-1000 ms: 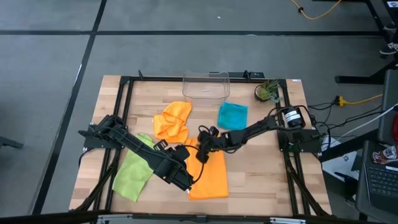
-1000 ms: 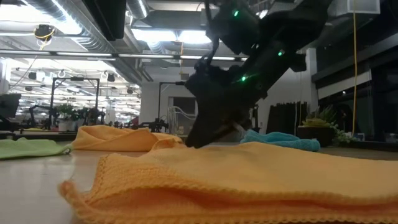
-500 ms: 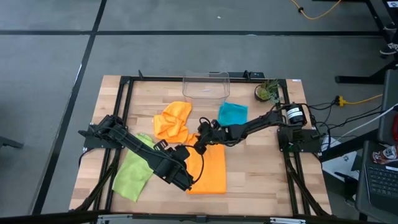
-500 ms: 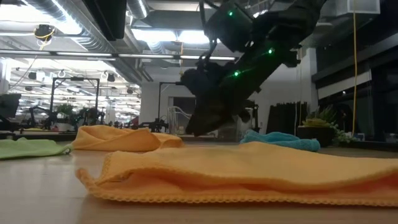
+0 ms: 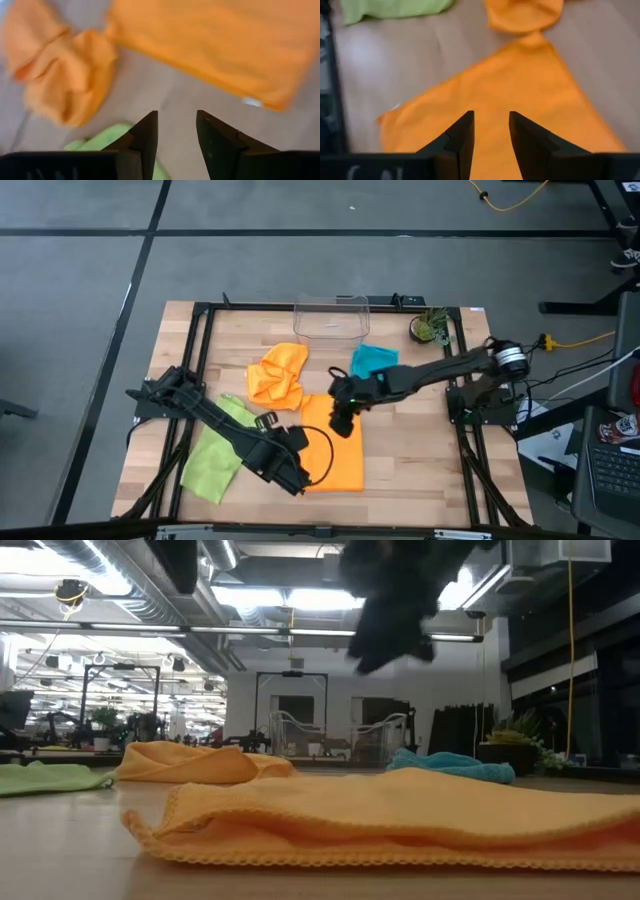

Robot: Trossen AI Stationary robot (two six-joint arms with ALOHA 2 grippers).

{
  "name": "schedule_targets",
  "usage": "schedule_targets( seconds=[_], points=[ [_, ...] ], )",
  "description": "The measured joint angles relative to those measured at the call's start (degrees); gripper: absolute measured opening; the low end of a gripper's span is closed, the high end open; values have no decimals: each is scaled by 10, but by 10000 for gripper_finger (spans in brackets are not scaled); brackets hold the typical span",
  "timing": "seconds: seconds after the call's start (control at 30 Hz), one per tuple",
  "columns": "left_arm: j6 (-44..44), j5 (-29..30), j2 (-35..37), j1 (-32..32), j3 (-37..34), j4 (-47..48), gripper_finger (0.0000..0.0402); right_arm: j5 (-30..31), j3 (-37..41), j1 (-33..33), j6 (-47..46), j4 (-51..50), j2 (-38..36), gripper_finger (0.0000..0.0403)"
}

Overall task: Fold microfiber towels
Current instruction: Fold the bottom orange microfiber cloth

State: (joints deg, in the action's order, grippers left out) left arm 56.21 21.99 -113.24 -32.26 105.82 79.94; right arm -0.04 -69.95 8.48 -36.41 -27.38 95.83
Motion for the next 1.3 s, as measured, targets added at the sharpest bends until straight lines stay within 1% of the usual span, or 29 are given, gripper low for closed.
schedule_targets(
  seconds=[0.13, 0.2, 0.27, 0.4, 0.5, 0.6, 0.8, 0.9, 1.0, 1.13, 1.23, 1.3],
  points=[
    [-78, -20, 0, -1, 0, -95, 127, -10, -1, 36, -37, -71, -70, 126],
    [-105, -30, 0, -1, 0, -152, 127, -12, -1, 61, -40, -98, -100, 126],
    [-136, -33, 0, -1, 0, -204, 127, 8, -1, 88, -28, -106, -124, 126],
    [-193, -42, 0, -4, -3, -296, 127, 88, -1, 140, -25, -107, -137, 126],
    [-222, -61, 0, -11, -11, -323, 127, 93, -1, 174, -44, -107, -133, 126],
    [-223, -70, 0, -26, -36, -345, 127, 93, -1, 204, -76, -106, -124, 126],
    [-165, -72, 3, -58, -76, -332, 127, 94, -1, 249, -85, -97, -110, 126],
    [-150, -60, 8, -74, -76, -335, 127, 94, -1, 263, -88, -95, -105, 126],
    [-170, -29, 22, -89, -76, -332, 127, 94, -1, 271, -101, -93, -101, 126],
    [-178, 17, 56, -103, -76, -302, 127, 95, 0, 275, -112, -92, -101, 126],
    [-188, 56, 88, -107, -77, -230, 127, 95, 0, 275, -112, -91, -101, 126],
    [-171, 73, 117, -105, -93, -192, 127, 95, 0, 275, -112, -91, -101, 126]
  ],
)
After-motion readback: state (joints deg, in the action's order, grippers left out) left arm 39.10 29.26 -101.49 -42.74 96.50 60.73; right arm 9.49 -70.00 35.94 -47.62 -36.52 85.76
